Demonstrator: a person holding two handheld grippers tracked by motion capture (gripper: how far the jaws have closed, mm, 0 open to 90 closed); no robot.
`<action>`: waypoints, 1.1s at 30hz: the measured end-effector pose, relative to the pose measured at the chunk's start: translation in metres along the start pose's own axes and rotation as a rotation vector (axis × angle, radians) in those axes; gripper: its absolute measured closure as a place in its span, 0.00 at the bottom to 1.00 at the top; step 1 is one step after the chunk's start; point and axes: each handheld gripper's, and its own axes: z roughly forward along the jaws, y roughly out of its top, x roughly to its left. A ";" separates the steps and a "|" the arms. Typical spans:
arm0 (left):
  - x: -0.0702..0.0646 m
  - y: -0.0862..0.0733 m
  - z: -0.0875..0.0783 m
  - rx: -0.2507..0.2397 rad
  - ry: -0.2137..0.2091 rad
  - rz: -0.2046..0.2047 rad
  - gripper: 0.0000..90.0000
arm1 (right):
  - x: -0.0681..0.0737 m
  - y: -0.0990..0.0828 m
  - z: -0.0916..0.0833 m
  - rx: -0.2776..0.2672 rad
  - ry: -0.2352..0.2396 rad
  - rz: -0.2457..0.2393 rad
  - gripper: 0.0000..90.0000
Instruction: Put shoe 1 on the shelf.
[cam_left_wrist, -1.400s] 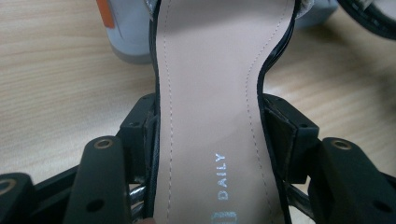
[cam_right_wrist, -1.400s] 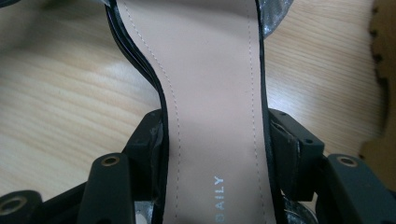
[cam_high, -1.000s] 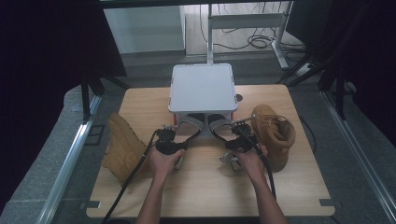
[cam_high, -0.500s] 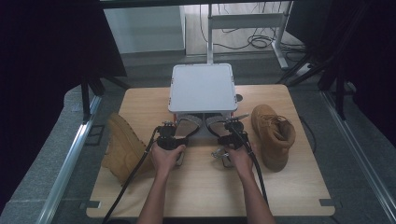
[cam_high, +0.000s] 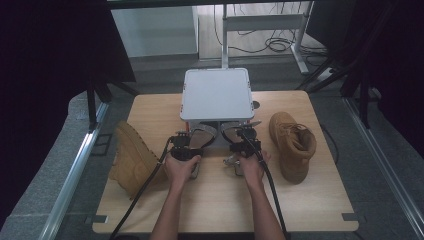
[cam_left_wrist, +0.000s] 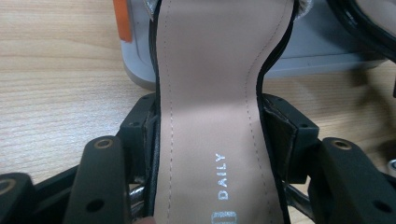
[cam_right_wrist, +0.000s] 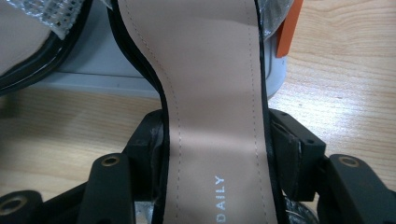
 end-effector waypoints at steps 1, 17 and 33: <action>0.000 0.000 0.001 0.002 0.000 -0.002 0.47 | 0.001 0.000 0.001 0.003 -0.011 0.002 0.47; 0.002 0.002 -0.007 -0.033 -0.052 -0.001 0.33 | 0.005 0.000 -0.009 -0.036 0.037 0.001 0.32; 0.032 -0.024 -0.073 -0.216 -0.238 0.182 0.32 | -0.042 -0.036 -0.070 -0.276 0.316 -0.100 0.30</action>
